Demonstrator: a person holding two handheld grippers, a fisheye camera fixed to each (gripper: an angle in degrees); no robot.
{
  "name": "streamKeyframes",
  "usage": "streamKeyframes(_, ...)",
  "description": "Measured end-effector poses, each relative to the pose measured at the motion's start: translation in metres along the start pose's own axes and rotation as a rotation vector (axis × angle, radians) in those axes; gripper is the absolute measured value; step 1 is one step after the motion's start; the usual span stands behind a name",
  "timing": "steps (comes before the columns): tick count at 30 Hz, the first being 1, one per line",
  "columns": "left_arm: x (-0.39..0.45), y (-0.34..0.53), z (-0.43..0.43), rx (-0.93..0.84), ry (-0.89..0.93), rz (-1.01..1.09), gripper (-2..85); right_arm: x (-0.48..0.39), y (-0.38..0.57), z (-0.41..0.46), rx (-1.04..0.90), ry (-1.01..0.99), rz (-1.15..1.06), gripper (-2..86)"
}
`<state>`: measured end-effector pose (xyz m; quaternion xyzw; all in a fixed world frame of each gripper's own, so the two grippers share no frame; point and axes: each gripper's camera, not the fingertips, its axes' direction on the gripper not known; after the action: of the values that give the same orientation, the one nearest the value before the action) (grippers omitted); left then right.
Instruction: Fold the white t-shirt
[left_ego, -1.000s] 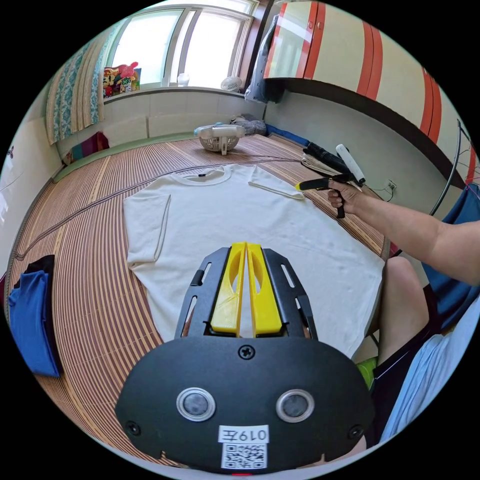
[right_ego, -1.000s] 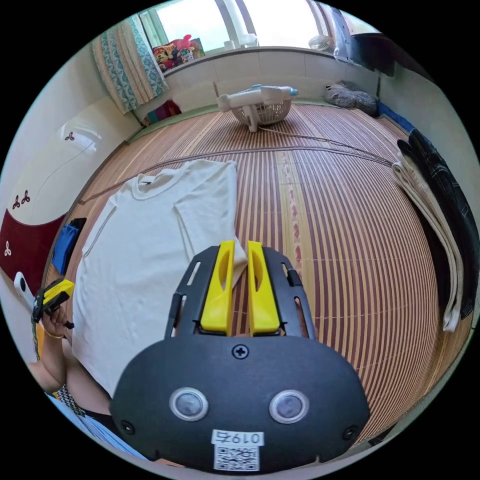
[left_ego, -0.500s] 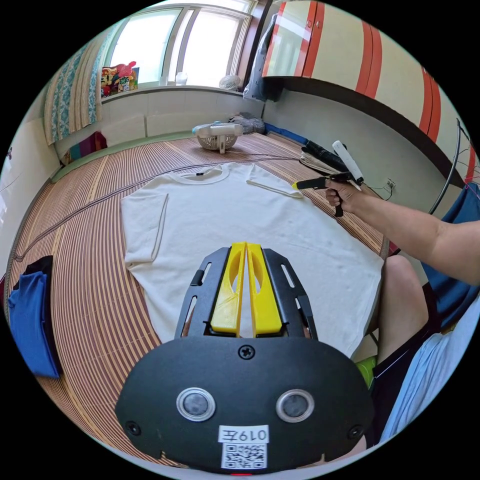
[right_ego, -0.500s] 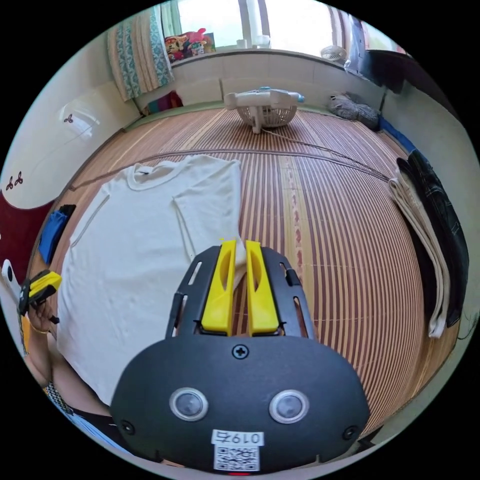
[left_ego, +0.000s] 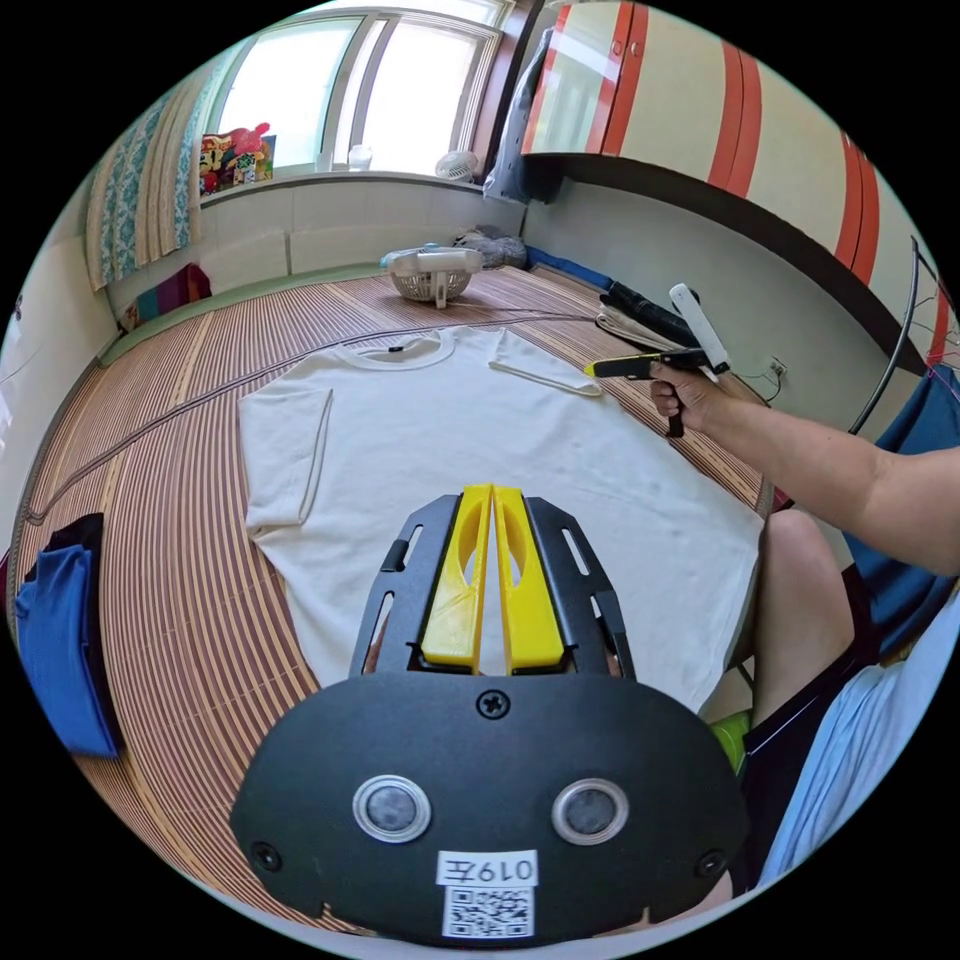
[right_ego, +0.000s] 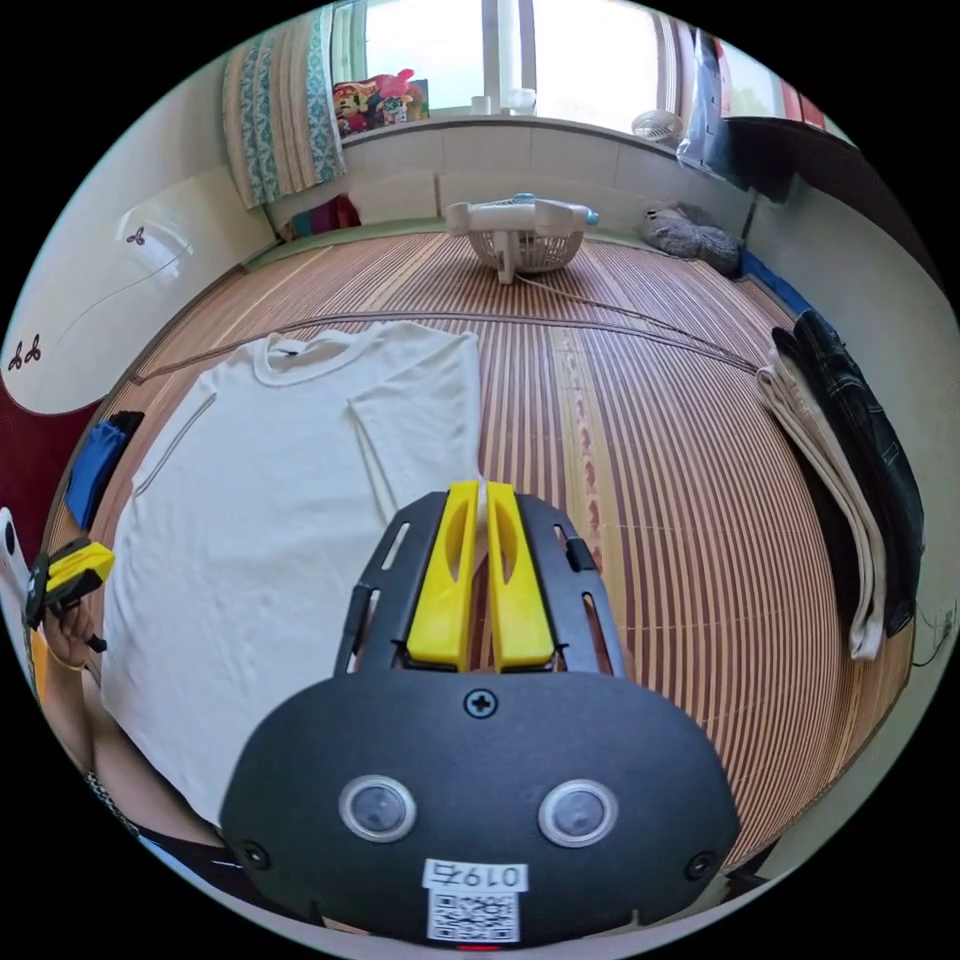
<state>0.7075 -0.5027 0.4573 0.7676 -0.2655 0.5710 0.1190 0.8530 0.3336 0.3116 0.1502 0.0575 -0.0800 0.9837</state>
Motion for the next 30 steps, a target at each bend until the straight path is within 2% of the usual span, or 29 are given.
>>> streamKeyframes(5,0.003,-0.001,0.003,-0.010,-0.003,0.008,0.9,-0.023,0.009,-0.003,0.021,0.031,-0.011,-0.5)
streamKeyframes(12,0.007,-0.003,0.004,-0.003,0.025,0.011,0.8,-0.124,0.045,-0.017,0.094,0.212,-0.378,0.4)
streamKeyframes(16,0.011,-0.004,0.006,-0.010,0.004,0.031,0.8,-0.156,0.045,-0.001,0.071,0.194,-0.424,3.4)
streamKeyframes(21,0.008,-0.005,0.009,-0.016,0.004,0.030,0.8,-0.193,0.043,0.030,0.006,0.288,-0.530,5.3)
streamKeyframes(28,0.000,-0.006,0.010,-0.006,0.027,0.005,0.8,-0.210,0.044,0.047,-0.028,0.310,-0.546,4.9)
streamKeyframes(30,-0.002,-0.006,0.011,-0.006,0.027,0.000,0.8,-0.216,0.044,0.051,-0.027,0.315,-0.546,1.8)
